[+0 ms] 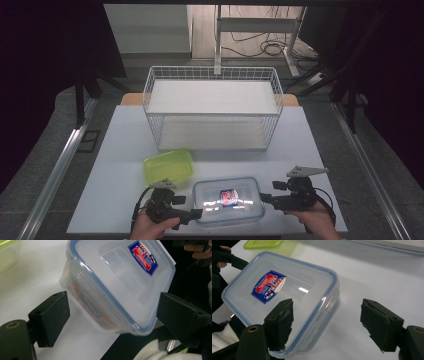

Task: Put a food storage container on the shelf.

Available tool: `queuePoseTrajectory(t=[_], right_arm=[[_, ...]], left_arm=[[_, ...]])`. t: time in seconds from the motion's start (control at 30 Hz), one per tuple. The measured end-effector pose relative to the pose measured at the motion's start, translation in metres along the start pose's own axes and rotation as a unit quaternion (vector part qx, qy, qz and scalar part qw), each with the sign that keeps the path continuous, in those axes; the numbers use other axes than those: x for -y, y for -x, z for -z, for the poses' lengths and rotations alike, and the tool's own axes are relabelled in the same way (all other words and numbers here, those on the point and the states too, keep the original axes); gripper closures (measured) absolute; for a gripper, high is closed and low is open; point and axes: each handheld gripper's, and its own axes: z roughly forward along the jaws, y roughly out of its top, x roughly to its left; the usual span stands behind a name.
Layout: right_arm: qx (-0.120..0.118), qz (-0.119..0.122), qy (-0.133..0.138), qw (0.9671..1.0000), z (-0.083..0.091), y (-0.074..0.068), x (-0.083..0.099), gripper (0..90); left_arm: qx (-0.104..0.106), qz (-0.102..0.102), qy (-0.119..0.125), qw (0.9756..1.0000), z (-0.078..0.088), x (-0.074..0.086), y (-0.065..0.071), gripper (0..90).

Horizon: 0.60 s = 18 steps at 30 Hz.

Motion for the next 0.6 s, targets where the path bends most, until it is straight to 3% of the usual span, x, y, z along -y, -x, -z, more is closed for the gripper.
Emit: queuePoseTrajectory(t=[0.13, 0.6], right_arm=[[0.006, 0.002, -0.003, 1.0, -0.001, 0.0, 0.001, 26.4], [0.008, 0.002, 0.002, 1.0, -0.001, 0.0, 0.0, 26.1]], left_arm=[[0.012, 0.018, -0.003, 0.9998, -0.007, -0.004, -0.003, 11.4], [0.049, 0.044, -0.019, 0.9977, -0.02, 0.0, -0.006, 12.4]])
